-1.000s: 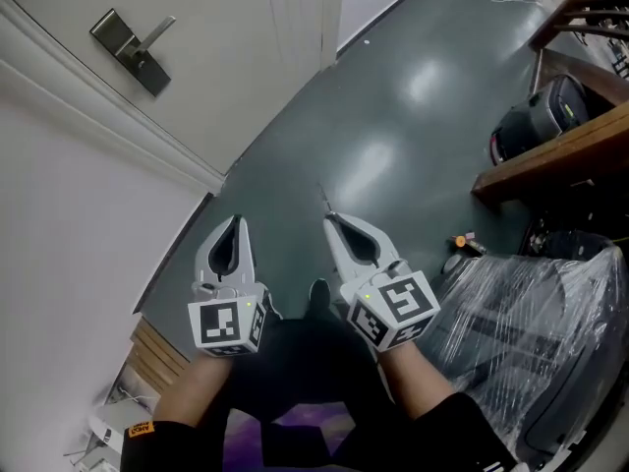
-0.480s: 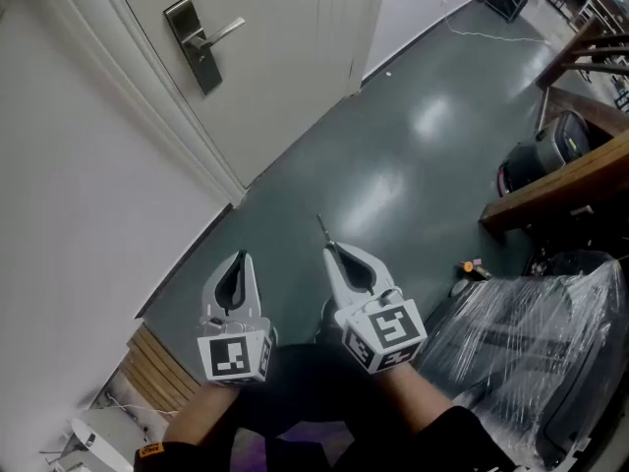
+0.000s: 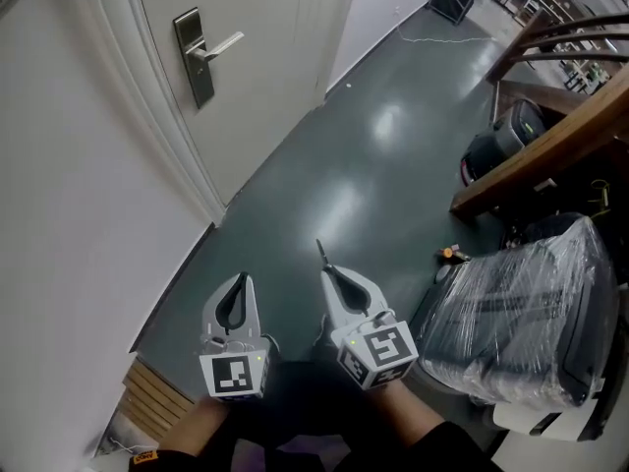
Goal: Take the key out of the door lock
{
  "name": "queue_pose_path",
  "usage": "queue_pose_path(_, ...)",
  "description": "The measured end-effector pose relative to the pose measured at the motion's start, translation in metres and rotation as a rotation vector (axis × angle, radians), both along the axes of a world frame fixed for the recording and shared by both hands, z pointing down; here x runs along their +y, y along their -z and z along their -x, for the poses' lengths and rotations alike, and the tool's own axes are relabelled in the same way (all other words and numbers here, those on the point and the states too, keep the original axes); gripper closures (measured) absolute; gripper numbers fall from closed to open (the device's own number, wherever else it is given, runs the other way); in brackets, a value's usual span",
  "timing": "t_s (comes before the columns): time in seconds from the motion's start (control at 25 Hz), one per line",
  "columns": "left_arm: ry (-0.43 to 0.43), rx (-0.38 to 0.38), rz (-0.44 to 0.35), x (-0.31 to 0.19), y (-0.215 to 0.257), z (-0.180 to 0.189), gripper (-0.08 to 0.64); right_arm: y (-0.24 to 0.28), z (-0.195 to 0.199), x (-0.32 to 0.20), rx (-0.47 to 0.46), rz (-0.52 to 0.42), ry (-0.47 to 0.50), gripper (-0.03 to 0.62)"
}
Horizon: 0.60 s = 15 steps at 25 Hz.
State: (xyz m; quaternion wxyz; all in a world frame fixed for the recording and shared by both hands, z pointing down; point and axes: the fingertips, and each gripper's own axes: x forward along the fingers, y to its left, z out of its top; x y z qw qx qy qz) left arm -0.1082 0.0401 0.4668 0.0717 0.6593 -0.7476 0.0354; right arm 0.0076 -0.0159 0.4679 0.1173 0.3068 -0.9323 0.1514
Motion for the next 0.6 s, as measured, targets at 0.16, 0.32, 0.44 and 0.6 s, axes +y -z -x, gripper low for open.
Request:
queue_pose_path(0.16, -0.029, 0.004, -0.018, 0.012, 0.006, -0.001, 0.541, 0.005, -0.005, 0.02, 0.009, -0.013, -0.028, 0.577)
queue_pose_path(0.32, -0.033, 0.01, -0.031, 0.021, 0.018, -0.021, 0.541, 0.016, -0.019, 0.035, 0.007, -0.039, -0.025, 0.577)
queue_pose_path(0.44, -0.04, 0.013, -0.044, 0.026, 0.022, -0.048, 0.541, 0.017, -0.043, 0.042, 0.006, -0.056, -0.03, 0.577)
queue_pose_path(0.6, -0.05, 0.01, -0.051, 0.034, 0.033, -0.089, 0.541, 0.027, -0.081, 0.054, 0.01, -0.06, -0.04, 0.577)
